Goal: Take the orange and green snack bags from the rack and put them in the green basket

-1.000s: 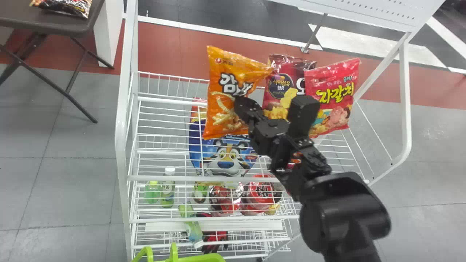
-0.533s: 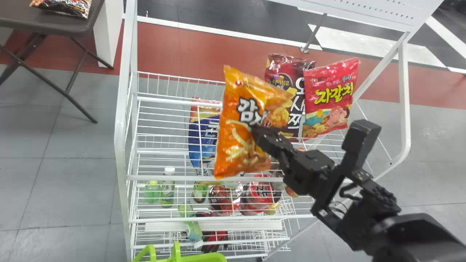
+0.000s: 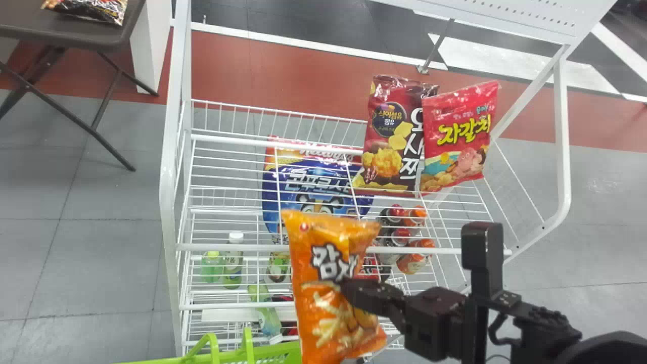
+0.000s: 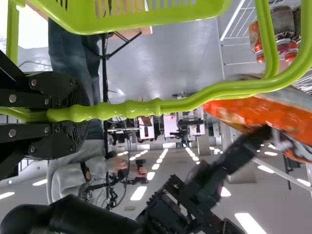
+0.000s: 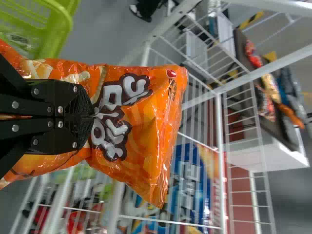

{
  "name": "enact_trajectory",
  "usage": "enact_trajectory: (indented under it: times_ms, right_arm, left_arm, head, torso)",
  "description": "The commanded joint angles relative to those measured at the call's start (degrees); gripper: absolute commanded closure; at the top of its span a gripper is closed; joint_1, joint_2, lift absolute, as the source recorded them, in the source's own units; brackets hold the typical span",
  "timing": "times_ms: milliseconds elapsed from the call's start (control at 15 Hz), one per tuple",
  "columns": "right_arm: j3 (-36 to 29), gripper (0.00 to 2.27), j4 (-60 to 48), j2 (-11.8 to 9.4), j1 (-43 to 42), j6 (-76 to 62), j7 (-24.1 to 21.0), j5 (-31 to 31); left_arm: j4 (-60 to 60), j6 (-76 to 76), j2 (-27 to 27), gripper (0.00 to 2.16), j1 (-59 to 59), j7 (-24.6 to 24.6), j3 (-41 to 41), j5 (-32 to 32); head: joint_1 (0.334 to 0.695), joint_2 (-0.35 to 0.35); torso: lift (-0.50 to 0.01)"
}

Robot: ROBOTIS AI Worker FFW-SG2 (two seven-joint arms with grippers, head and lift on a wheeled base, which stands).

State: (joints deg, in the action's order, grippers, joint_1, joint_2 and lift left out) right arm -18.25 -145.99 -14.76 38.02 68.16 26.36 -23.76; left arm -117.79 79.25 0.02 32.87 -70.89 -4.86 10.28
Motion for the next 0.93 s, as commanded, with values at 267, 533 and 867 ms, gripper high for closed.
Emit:
enact_trajectory:
  times_ms: [267,533,867]
  right_arm:
    - [5.68,2.25,2.55,-2.20,3.72,5.28,0.98,3.72]
    - [13.07,2.25,5.63,-3.69,3.81,6.34,0.89,4.16]
    - [22.73,2.25,9.41,-4.13,2.23,0.54,-1.31,7.67]
  left_arm:
    - [-0.07,-0.18,-0.17,2.15,-0.26,-0.13,0.29,0.09]
    - [-0.16,-0.18,-0.17,2.15,-0.44,-0.04,0.12,0.00]
    - [-0.60,-0.01,-0.17,2.15,0.27,-0.30,-0.15,0.00]
  head:
    - [0.695,-0.350]
    - [0.695,-0.350]
    - [0.695,-0.350]
  torso:
    - [0.000]
    - [0.000]
    - [0.000]
